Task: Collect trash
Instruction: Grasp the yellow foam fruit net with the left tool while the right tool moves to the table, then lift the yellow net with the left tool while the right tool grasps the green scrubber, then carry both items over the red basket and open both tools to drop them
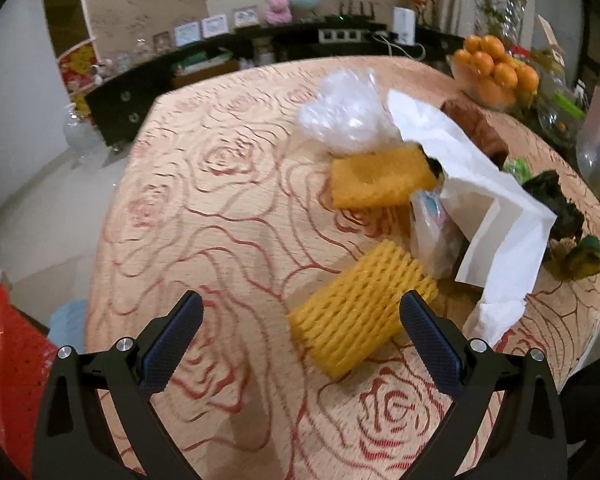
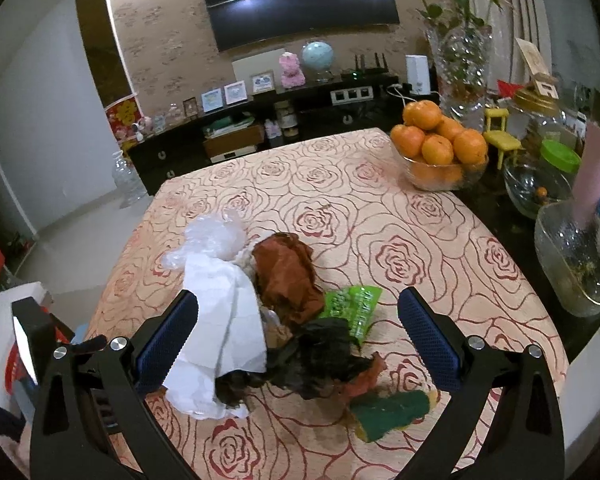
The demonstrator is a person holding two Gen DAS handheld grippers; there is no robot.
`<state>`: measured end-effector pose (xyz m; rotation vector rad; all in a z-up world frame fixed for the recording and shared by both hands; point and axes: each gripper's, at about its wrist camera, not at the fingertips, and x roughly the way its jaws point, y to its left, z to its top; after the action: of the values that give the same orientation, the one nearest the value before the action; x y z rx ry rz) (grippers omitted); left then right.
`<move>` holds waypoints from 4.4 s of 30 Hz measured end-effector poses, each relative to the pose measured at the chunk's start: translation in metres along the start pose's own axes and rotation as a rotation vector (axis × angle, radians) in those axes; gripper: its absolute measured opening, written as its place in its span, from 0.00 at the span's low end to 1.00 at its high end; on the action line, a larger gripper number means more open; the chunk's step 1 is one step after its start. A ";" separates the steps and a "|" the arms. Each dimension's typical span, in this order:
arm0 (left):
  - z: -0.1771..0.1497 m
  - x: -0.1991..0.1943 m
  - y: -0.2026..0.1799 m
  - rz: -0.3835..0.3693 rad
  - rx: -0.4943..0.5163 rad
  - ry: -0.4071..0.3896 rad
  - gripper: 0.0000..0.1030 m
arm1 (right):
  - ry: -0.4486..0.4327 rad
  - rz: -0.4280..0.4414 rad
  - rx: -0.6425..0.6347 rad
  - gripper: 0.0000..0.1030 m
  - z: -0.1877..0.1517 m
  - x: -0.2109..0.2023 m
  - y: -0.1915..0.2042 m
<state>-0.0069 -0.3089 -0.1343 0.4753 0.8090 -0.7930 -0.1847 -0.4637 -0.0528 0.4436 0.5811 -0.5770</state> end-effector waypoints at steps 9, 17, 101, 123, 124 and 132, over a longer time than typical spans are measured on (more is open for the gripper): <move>0.000 0.012 -0.007 -0.120 -0.021 0.020 0.60 | 0.020 -0.021 0.049 0.94 -0.002 0.004 -0.020; -0.005 0.005 -0.014 -0.173 -0.026 0.005 0.37 | 0.032 -0.034 0.107 0.94 -0.003 0.004 -0.036; -0.003 -0.210 0.157 0.283 -0.334 -0.380 0.10 | -0.080 0.269 -0.376 0.55 0.031 0.000 0.212; -0.064 -0.196 0.238 0.439 -0.504 -0.235 0.10 | 0.041 0.560 -0.528 0.55 -0.004 0.014 0.335; -0.065 -0.194 0.239 0.444 -0.503 -0.228 0.10 | 0.048 0.566 -0.532 0.55 -0.006 0.015 0.339; -0.078 -0.179 0.254 0.435 -0.516 -0.144 0.10 | 0.105 0.604 -0.556 0.56 -0.021 0.026 0.364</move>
<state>0.0774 -0.0212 -0.0203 0.1182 0.7087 -0.1956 0.0495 -0.1882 -0.0017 0.1039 0.6411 0.1915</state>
